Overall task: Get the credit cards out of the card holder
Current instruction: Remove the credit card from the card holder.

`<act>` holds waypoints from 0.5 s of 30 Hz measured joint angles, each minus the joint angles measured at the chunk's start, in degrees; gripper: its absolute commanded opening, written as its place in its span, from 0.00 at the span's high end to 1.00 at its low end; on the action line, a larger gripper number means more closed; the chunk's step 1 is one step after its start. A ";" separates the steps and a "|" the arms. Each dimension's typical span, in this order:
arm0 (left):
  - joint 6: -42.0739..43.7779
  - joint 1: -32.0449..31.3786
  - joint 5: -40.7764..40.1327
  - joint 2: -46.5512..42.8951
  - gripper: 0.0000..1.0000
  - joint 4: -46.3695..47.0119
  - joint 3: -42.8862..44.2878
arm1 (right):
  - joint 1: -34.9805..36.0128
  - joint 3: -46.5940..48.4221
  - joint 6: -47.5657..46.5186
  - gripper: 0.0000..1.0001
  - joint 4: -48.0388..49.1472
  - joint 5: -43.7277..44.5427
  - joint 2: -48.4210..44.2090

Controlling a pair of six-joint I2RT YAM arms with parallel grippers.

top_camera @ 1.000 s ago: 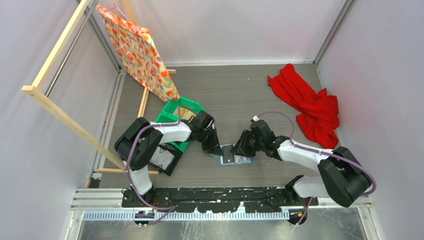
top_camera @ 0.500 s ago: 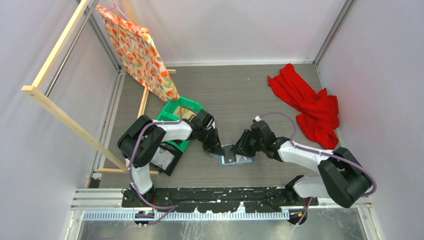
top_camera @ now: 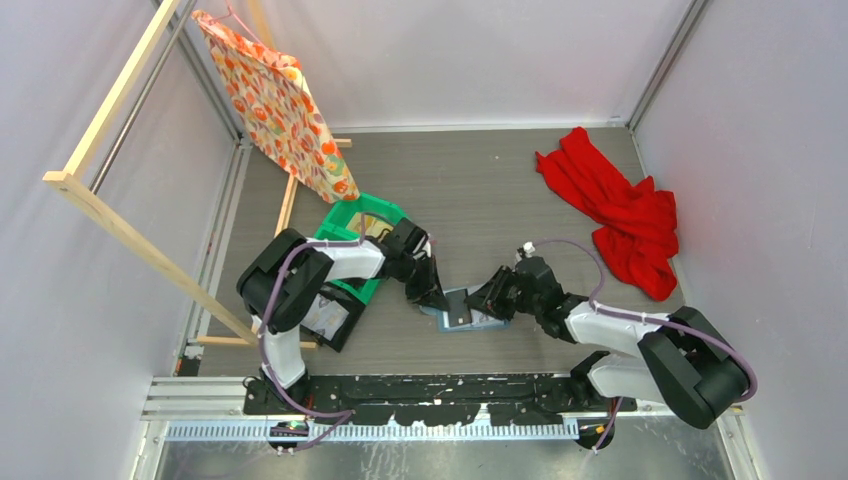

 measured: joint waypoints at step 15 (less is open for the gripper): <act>1.84 -0.35 2.21 2.12 0.99 0.72 1.57 | 1.09 8.20 -9.90 0.63 -18.49 6.16 -3.23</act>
